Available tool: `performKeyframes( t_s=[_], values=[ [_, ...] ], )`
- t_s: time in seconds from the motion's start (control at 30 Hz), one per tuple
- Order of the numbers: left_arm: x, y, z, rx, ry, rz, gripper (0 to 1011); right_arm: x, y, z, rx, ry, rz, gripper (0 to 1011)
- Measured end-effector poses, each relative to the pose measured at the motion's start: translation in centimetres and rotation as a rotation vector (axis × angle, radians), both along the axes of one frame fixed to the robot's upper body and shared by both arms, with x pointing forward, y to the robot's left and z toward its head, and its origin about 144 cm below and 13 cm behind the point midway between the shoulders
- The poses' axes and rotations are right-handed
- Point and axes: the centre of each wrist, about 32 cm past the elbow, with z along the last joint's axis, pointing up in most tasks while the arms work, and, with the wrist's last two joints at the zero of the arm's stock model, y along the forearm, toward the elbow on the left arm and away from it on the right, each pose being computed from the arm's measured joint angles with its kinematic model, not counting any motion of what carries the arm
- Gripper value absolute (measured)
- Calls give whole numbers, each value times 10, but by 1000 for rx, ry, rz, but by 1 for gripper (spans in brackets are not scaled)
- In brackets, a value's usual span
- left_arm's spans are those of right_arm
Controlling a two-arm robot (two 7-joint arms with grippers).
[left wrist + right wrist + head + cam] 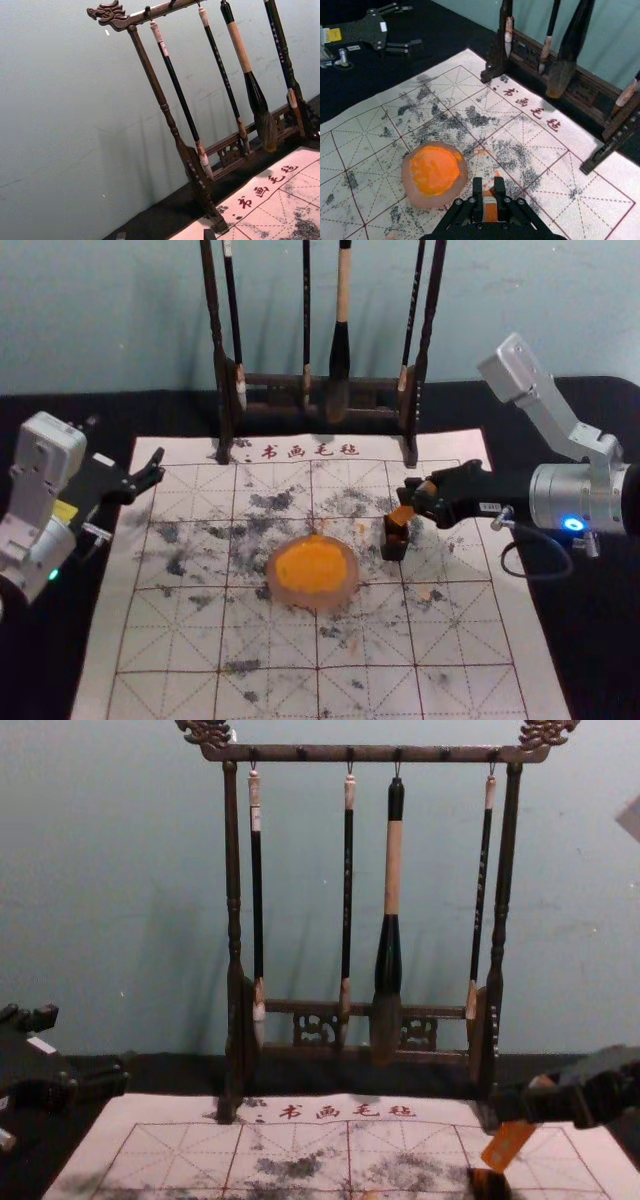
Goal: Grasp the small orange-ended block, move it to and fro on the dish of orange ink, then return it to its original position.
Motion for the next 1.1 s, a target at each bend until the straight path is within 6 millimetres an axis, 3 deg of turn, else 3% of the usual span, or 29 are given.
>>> performKeyframes(
  t_s=[0.4,1.1],
  values=[
    [0,0,0,0,0,0,1001,-5,0,-6,6,28,-24,121],
    [0,0,0,0,0,0,1002,6,4,-15,0,42,-47,121]
  ],
)
